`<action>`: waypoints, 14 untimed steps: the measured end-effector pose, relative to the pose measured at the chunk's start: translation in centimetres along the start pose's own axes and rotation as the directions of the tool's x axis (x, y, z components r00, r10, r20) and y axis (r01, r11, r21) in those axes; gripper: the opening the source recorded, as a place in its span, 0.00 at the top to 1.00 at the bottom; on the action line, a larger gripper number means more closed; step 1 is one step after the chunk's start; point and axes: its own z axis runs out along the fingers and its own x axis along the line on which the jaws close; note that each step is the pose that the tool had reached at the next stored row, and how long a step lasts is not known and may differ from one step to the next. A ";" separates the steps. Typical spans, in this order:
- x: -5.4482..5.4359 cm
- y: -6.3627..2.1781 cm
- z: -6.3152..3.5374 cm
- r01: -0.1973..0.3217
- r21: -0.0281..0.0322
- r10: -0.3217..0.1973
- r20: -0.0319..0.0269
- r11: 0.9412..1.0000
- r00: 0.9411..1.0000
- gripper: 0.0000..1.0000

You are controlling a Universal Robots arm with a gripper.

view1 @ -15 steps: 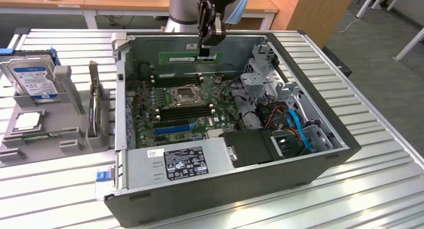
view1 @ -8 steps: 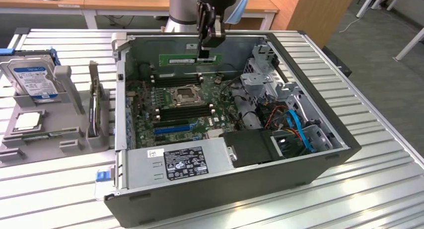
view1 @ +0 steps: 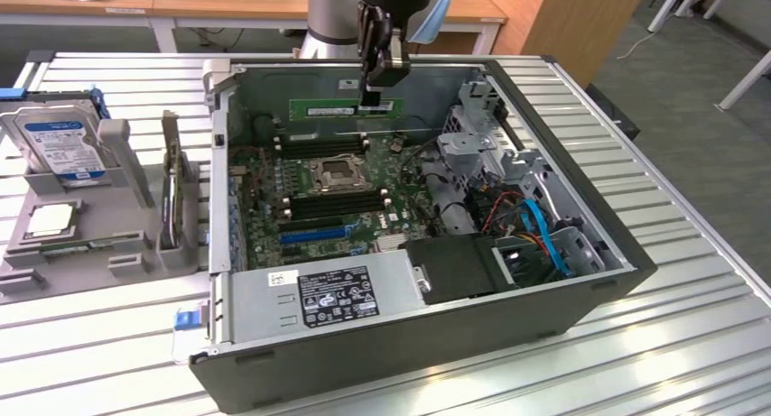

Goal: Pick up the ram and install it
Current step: 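Pick up the ram and move it above insertion slot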

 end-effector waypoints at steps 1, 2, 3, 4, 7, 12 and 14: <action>0.0 0.00 0.00 0.000 0.000 0.000 0.000 1.000 1.000 0.89; 0.0 0.00 0.00 0.000 0.000 0.000 0.000 1.000 1.000 0.89; 0.0 0.00 0.00 0.000 0.000 0.000 0.000 1.000 1.000 0.89; 0.0 0.00 0.00 0.000 0.000 0.000 0.000 1.000 1.000 0.89; 0.0 -0.01 0.14 0.000 0.000 0.000 -0.001 1.000 1.000 0.89; 0.0 -0.03 0.72 0.000 0.000 0.000 -0.002 1.000 1.000 0.89; 0.0 -0.05 0.96 0.000 0.000 0.000 -0.003 1.000 1.000 0.89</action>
